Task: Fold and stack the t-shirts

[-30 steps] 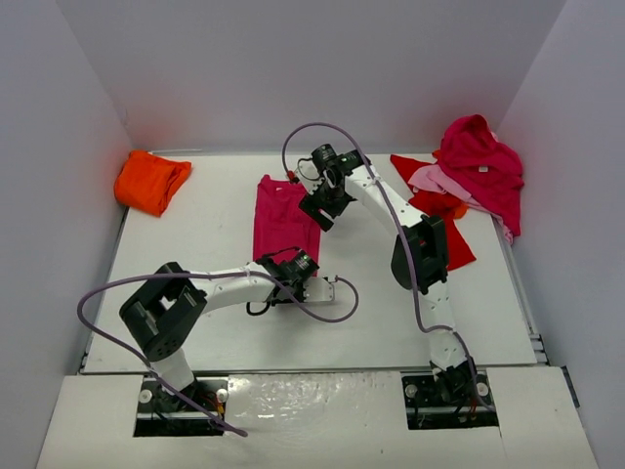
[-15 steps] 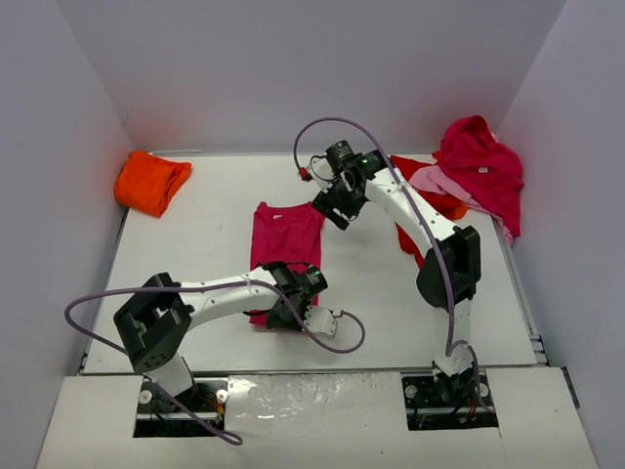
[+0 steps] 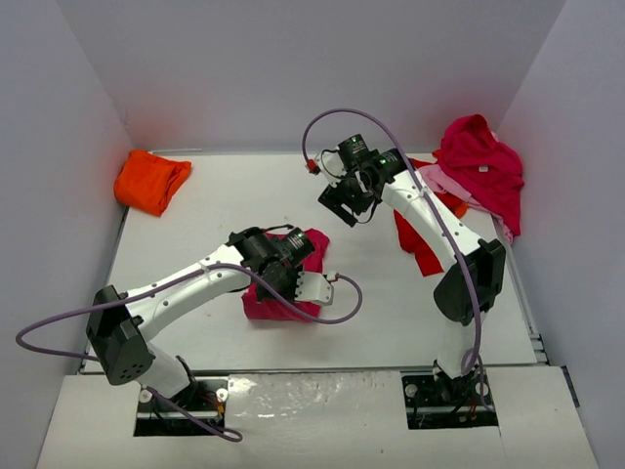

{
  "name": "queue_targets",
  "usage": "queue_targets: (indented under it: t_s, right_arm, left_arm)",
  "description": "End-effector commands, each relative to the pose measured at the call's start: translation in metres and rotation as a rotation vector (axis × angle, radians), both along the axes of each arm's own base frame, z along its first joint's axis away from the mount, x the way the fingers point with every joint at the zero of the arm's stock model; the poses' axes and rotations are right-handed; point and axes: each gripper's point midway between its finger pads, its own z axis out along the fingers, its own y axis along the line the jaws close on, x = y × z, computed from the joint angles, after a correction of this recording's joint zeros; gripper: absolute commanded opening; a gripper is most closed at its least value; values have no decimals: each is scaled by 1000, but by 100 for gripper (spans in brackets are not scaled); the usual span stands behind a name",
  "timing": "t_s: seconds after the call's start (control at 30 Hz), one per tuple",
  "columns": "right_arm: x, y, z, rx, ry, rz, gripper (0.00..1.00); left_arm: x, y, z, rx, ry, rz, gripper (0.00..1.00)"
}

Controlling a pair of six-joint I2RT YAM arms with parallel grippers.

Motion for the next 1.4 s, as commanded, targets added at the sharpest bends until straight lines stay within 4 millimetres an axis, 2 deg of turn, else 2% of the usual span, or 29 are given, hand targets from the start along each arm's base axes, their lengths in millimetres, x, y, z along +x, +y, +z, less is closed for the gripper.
queue_targets:
  t_s: [0.0,0.1,0.13,0.2,0.33,0.47,0.67,0.77,0.97,1.07,1.1,1.13,1.17,1.27,1.37]
  right_arm:
    - [-6,-7,36,35,-91,-12,70]
    - [-6,-9,40,33,-103,-18,70]
    - [-6,-9,40,34,-104,-18,70]
    - [-7,-10,40,31,-104,-20,70]
    - [-8,-11,39,32,-107,-19,70]
    - [-6,-10,41,40,-111,-23,70]
    - [0,-22,49,47,-136,-60,70]
    - [4,-28,51,60,-141,-86,70]
    - [9,-42,53,61,-154,-130,70]
    - [14,-51,53,63,-162,-163,70]
    - [14,-53,55,66,-166,-171,70]
    - [16,-57,56,69,-170,-182,70]
    - [17,-58,58,72,-176,-184,70]
    - [18,-63,63,77,-191,-194,70]
    - [22,-75,67,50,-220,-242,70]
  left_arm:
    - [61,-5,37,-58,-219,33,0]
    - [92,-5,47,-29,-292,41,0]
    - [94,-6,43,-16,-287,26,0]
    - [109,-10,57,-36,-330,36,0]
    - [119,-14,70,-55,-363,31,0]
    - [138,-14,70,-41,-395,37,0]
    - [170,-26,85,-105,-459,61,0]
    - [185,-30,79,-108,-464,66,0]
    - [220,-45,48,-86,-478,85,0]
    - [245,-42,32,-66,-486,140,1]
    - [260,-40,27,-66,-513,191,19]
    - [269,-42,29,-88,-540,219,82]
    - [275,-40,28,-103,-552,245,97]
    - [296,-25,39,-153,-612,383,96]
    - [320,6,66,-187,-737,616,96]
